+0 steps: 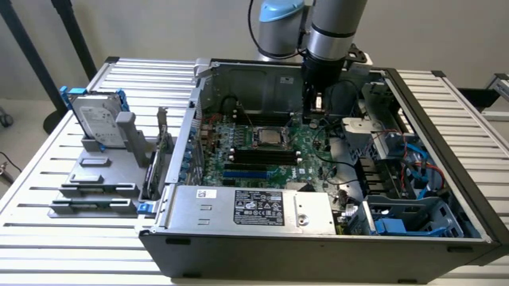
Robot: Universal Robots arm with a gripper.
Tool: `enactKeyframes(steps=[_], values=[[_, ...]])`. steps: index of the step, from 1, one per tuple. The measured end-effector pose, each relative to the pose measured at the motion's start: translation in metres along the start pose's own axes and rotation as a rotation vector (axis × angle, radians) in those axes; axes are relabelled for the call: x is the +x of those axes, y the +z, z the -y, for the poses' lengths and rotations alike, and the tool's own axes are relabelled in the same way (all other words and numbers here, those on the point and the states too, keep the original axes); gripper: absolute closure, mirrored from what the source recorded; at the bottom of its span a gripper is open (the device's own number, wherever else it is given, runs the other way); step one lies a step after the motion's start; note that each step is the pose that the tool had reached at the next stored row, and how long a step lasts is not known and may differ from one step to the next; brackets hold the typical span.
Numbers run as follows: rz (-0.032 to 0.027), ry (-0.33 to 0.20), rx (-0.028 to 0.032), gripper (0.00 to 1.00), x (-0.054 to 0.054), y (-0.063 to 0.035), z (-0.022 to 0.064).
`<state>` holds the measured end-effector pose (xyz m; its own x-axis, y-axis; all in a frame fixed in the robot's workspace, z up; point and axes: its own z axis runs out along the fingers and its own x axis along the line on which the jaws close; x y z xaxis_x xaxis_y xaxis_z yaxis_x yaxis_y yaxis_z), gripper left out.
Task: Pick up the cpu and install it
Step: 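Close the cpu cover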
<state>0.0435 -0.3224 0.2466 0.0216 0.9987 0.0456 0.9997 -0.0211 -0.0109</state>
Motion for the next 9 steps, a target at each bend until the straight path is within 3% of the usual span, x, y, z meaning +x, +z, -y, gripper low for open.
enactKeyframes(steps=[6, 8, 9], values=[[-0.0101, 0.001, 0.0395, 0.89, 0.000, 0.0001, 0.0116], [-0.0117, 0.002, 0.0574, 0.89, 0.000, 0.0002, 0.0152], [-0.0116, 0.002, 0.0706, 0.89, -0.001, 0.0002, 0.0170]])
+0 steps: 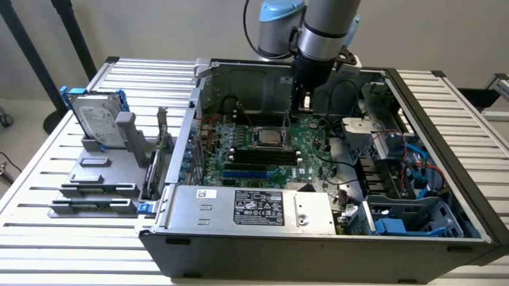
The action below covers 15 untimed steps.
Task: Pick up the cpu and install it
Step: 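Close the cpu cover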
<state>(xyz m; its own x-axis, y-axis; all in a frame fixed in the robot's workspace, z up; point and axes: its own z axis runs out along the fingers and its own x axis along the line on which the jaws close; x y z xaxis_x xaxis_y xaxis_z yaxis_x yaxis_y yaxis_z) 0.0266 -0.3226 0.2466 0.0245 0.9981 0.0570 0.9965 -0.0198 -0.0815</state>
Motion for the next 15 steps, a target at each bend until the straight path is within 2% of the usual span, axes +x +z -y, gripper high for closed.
enactKeyframes(steps=[5, 9, 10, 11, 12, 15], values=[[0.0015, 0.004, 0.0745, 0.89, 0.000, 0.0005, 0.0073], [0.0028, 0.008, 0.1407, 0.89, 0.000, 0.0010, 0.0128], [0.0031, 0.009, 0.1537, 0.89, 0.000, 0.0011, 0.0144], [0.0033, 0.010, 0.1641, 0.89, 0.000, 0.0013, 0.0163], [0.0034, 0.010, 0.1717, 0.89, 0.000, 0.0017, 0.0184], [0.0037, 0.010, 0.1850, 0.89, -0.001, 0.0037, 0.0265]])
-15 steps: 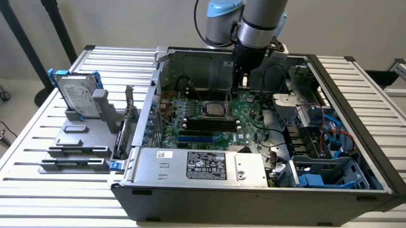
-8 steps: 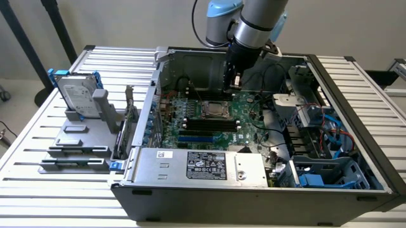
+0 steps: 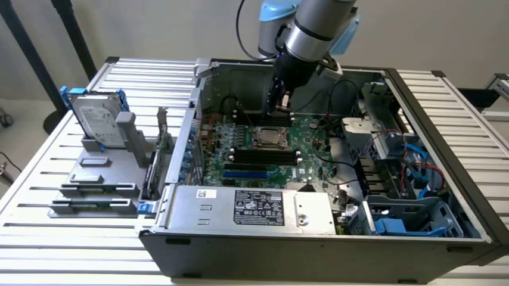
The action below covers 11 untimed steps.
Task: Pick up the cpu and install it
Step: 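Close the cpu cover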
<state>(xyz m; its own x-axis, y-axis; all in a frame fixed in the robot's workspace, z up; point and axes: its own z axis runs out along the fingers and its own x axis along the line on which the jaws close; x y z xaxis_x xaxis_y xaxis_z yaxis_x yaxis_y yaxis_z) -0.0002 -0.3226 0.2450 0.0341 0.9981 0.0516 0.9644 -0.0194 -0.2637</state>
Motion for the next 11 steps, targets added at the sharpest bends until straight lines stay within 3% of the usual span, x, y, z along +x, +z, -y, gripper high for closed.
enactKeyframes(steps=[9, 11], values=[[0.0005, 0.001, 0.0274, 0.89, -0.001, 0.0130, 0.0282], [0.0007, 0.002, 0.0305, 0.89, -0.002, 0.0152, 0.0353]])
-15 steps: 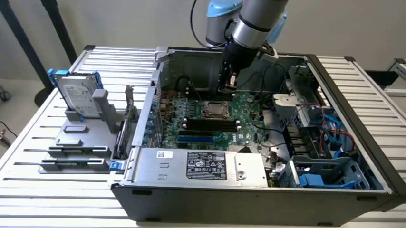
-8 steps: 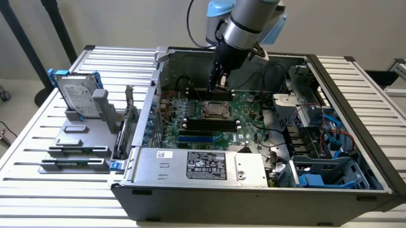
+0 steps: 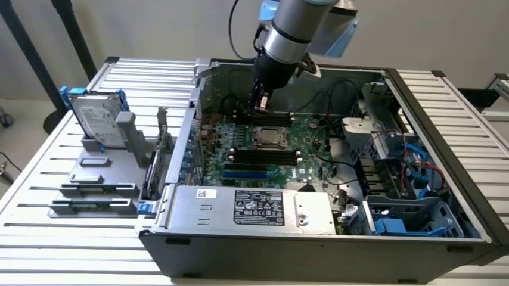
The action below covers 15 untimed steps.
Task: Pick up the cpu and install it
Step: 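Close the cpu cover, then install the first cpu locking lever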
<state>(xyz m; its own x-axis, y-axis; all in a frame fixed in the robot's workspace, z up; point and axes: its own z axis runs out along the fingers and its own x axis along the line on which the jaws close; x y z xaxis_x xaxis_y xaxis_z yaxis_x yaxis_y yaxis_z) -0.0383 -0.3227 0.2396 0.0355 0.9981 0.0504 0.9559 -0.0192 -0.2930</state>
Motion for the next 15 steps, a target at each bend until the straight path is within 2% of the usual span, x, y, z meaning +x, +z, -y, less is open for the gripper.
enactKeyframes(steps=[3, 15], values=[[-0.0011, 0.000, 0.0009, 0.89, -0.0007, 0.0021, 0.0066], [-0.0019, 0.000, 0.0008, 0.89, -0.0007, 0.0020, 0.0066]])
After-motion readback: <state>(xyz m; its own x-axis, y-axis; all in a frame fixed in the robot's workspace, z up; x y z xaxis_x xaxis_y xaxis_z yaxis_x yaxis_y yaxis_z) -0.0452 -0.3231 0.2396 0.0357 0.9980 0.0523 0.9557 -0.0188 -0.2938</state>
